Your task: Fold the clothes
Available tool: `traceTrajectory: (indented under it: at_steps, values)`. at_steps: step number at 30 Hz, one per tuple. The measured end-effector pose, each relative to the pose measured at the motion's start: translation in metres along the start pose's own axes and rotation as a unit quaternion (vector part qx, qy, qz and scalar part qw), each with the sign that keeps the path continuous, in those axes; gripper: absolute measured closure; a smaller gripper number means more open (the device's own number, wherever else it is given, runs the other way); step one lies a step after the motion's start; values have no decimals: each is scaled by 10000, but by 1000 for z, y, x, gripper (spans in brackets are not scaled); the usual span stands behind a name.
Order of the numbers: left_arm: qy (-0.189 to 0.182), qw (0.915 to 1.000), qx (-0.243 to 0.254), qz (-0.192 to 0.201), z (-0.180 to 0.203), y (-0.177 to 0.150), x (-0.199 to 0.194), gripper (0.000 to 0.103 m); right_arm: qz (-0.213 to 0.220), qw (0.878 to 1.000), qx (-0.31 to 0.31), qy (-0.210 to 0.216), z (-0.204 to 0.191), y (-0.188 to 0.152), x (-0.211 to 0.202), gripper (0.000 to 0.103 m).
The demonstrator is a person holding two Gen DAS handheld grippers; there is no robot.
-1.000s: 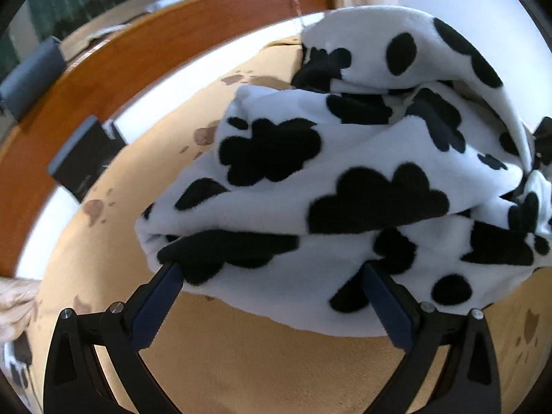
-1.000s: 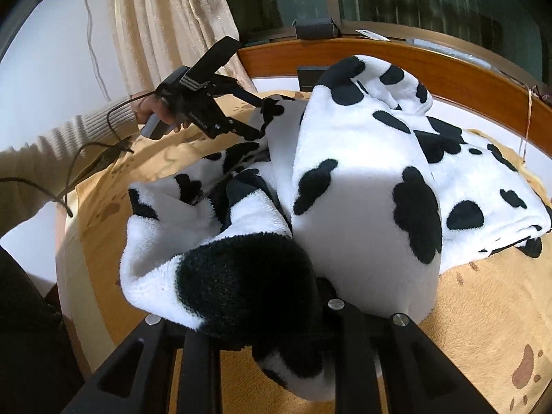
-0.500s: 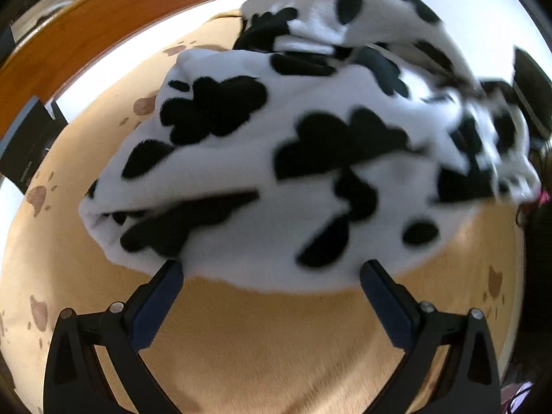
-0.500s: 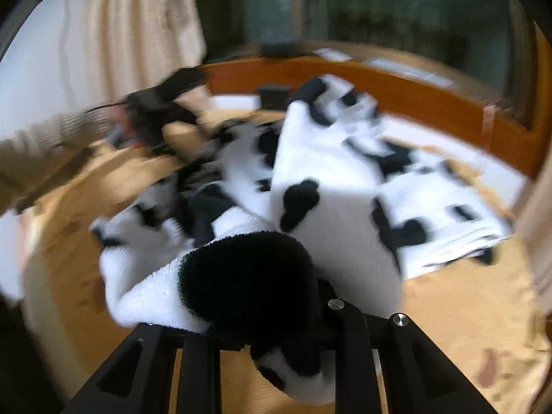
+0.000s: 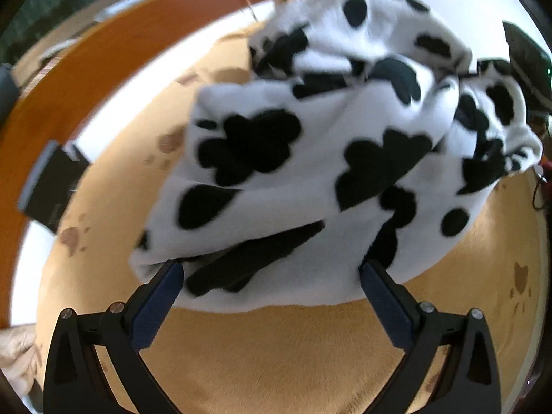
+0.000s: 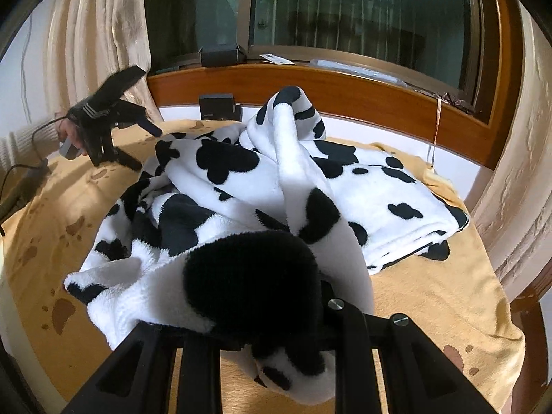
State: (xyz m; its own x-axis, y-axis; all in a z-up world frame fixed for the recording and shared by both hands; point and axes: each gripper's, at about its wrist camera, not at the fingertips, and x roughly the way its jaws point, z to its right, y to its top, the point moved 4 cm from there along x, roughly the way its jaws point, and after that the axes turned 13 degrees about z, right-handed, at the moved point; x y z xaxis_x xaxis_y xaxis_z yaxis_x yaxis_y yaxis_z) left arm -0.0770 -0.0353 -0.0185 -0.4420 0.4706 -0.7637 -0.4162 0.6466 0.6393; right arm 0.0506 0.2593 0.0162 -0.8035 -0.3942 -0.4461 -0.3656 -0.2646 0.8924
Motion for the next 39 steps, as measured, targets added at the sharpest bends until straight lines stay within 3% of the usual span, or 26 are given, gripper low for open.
traceTrajectory:
  at_steps: [6, 13, 21, 26, 29, 31, 32, 33, 36, 39]
  values:
    - [-608, 9979, 14, -221, 15, -4, 15, 7, 7, 9999, 26, -158, 11, 2, 6, 80]
    - [-1149, 9904, 582, -497, 56, -18, -3, 7, 168, 9977, 275, -595, 35, 13, 17, 80]
    - [-1145, 9884, 809, -585, 73, -28, -15, 7, 206, 9954, 467, -814, 52, 15, 24, 74]
    - [-905, 9946, 385, -341, 67, -22, -12, 7, 152, 9961, 382, -777, 51, 12, 28, 70]
    - [-618, 9977, 149, -241, 66, -19, -14, 19, 137, 9966, 355, -734, 51, 10, 29, 70]
    - [-388, 9992, -44, -100, 66, -18, -22, 40, 169, 9966, 360, -724, 51, 10, 28, 70]
    - [-291, 9995, -141, 29, 68, -18, -29, 58, 189, 9966, 348, -726, 51, 10, 28, 70]
    - [-193, 9994, -237, 155, 71, -18, -35, 69, 222, 9965, 330, -735, 51, 11, 27, 70]
    - [-19, 9979, -378, 517, 90, -20, -55, 76, 380, 9954, 285, -833, 51, 15, 23, 70]
    - [-277, 9962, -267, 786, 127, -21, -81, 76, 640, 9917, 243, -1092, 53, 24, 11, 71]
